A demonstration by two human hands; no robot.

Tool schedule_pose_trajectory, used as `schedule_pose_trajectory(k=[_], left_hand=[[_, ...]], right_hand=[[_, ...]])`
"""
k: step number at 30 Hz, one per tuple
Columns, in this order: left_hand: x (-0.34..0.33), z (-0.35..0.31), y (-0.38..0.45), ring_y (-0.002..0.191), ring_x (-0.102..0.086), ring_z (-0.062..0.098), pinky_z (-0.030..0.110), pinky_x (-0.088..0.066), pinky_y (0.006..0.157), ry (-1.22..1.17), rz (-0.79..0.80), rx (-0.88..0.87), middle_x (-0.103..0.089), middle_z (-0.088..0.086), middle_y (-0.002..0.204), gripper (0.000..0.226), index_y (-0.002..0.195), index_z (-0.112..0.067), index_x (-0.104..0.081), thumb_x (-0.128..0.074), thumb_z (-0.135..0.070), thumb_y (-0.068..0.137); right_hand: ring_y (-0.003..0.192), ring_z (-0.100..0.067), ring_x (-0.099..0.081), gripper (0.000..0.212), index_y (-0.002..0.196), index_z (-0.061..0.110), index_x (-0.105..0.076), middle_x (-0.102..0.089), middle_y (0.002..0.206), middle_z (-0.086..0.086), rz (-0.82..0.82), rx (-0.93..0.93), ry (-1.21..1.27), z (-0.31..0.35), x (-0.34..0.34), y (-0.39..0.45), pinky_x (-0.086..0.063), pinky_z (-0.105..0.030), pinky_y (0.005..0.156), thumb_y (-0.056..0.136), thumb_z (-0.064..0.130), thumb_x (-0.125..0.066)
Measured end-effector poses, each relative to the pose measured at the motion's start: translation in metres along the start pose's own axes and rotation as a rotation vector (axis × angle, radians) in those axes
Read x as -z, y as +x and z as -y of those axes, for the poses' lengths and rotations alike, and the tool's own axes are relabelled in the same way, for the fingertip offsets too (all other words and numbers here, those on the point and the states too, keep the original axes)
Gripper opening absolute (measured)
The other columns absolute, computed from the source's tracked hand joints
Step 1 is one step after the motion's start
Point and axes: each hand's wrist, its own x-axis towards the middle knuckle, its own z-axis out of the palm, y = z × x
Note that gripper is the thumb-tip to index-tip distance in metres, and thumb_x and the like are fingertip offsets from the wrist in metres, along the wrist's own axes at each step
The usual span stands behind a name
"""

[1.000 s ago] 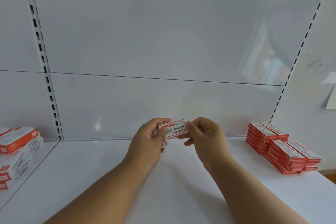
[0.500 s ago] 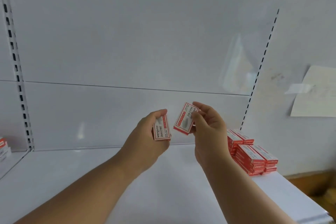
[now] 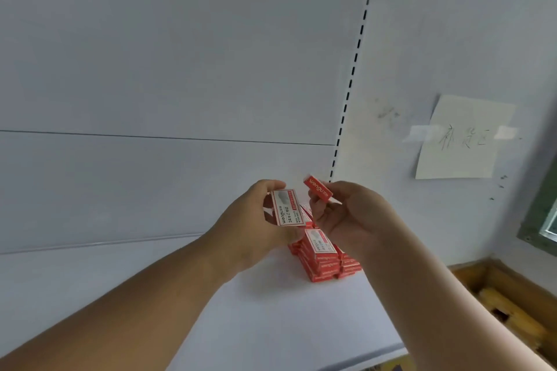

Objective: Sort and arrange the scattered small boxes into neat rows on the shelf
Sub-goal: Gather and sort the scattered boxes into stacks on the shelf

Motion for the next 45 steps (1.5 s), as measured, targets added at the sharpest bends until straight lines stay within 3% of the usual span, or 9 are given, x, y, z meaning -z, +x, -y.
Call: schedule_pose_trajectory(k=[4, 7, 12, 15, 22, 27, 33, 38, 45], left_hand=[[-0.03, -0.005, 0.018, 0.085, -0.059, -0.001, 0.008, -0.045, 0.059, 0.165, 0.003, 0.06, -0.055, -0.008, 0.118, 0.067, 0.126, -0.032, -0.055, -0.089, -0.034, 0.068], [-0.047, -0.002, 0.026, 0.089, -0.055, -0.003, 0.012, -0.044, 0.065, 0.3, 0.0, 0.066, -0.05, -0.01, 0.12, 0.069, 0.123, -0.031, -0.057, -0.089, -0.043, 0.063], [-0.067, 0.002, 0.025, 0.099, -0.054, 0.004, 0.015, -0.041, 0.081, 0.469, 0.002, 0.042, -0.05, -0.013, 0.117, 0.07, 0.126, -0.031, -0.058, -0.086, -0.049, 0.064], [-0.072, 0.006, 0.026, 0.11, -0.053, 0.007, 0.018, -0.041, 0.088, 0.553, -0.035, 0.025, -0.05, -0.01, 0.125, 0.076, 0.131, -0.03, -0.056, -0.083, -0.056, 0.065], [-0.074, 0.008, 0.026, 0.119, -0.047, 0.01, 0.027, -0.043, 0.102, 0.608, -0.024, 0.061, -0.044, -0.01, 0.129, 0.077, 0.136, -0.03, -0.054, -0.079, -0.058, 0.069], [-0.075, 0.005, 0.026, 0.118, -0.05, 0.009, 0.026, -0.046, 0.102, 0.587, -0.01, 0.057, -0.044, -0.011, 0.131, 0.072, 0.134, -0.031, -0.055, -0.082, -0.051, 0.07], [-0.062, 0.005, 0.015, 0.1, -0.045, 0.003, 0.016, -0.037, 0.084, 0.62, -0.077, -0.044, -0.045, -0.016, 0.119, 0.069, 0.132, -0.036, -0.051, -0.081, -0.05, 0.071], [-0.017, 0.012, -0.016, 0.096, -0.042, -0.002, 0.006, -0.033, 0.075, 0.702, -0.134, -0.115, -0.045, -0.019, 0.117, 0.057, 0.128, -0.037, -0.053, -0.074, -0.052, 0.077], [0.087, 0.029, -0.089, 0.104, -0.041, 0.0, 0.014, -0.035, 0.088, 0.876, -0.236, -0.076, -0.041, -0.024, 0.115, 0.051, 0.131, -0.04, -0.048, -0.064, -0.054, 0.085]], right_hand=[[0.059, -0.023, -0.068, 0.016, 0.102, -0.004, -0.064, -0.069, 0.084, -0.02, -0.128, 0.245, -0.575, 0.033, 0.033, 0.005, -0.051, -0.026, 0.048, 0.095, -0.004, -0.049], [0.06, -0.022, -0.065, 0.015, 0.098, 0.002, -0.066, -0.071, 0.08, -0.017, -0.175, 0.313, -1.009, 0.04, 0.055, 0.012, -0.051, -0.029, 0.052, 0.094, -0.001, -0.051], [0.059, -0.009, -0.062, 0.018, 0.105, 0.012, -0.067, -0.07, 0.093, -0.003, -0.105, 0.296, -1.344, 0.029, 0.075, 0.027, -0.045, -0.021, 0.044, 0.095, 0.008, -0.052], [0.082, -0.012, -0.064, 0.022, 0.114, 0.019, -0.067, -0.063, 0.101, 0.007, -0.054, 0.39, -1.623, 0.025, 0.084, 0.034, -0.057, -0.028, 0.068, 0.096, 0.023, -0.054], [0.086, -0.002, -0.058, 0.047, 0.126, 0.04, -0.056, -0.053, 0.1, 0.023, 0.35, 0.27, -1.712, 0.048, 0.102, 0.024, -0.047, -0.014, 0.068, 0.082, 0.041, -0.073], [0.089, -0.003, -0.056, 0.049, 0.123, 0.041, -0.058, -0.052, 0.099, 0.022, 0.348, 0.343, -1.775, 0.051, 0.101, 0.029, -0.051, -0.018, 0.075, 0.078, 0.041, -0.077], [0.108, -0.004, -0.053, 0.063, 0.13, 0.044, -0.05, -0.049, 0.127, 0.018, 0.36, 0.402, -1.806, 0.054, 0.09, 0.026, -0.052, -0.027, 0.086, 0.074, 0.049, -0.078], [0.107, -0.004, -0.052, 0.048, 0.124, 0.038, -0.055, -0.051, 0.124, 0.015, 0.315, 0.674, -1.752, 0.031, 0.049, 0.017, -0.041, -0.021, 0.084, 0.08, 0.046, -0.073], [0.116, -0.008, -0.049, 0.045, 0.124, 0.035, -0.056, -0.049, 0.128, 0.012, 0.402, 0.882, -1.696, -0.053, -0.05, -0.014, -0.04, -0.023, 0.093, 0.082, 0.043, -0.07]])
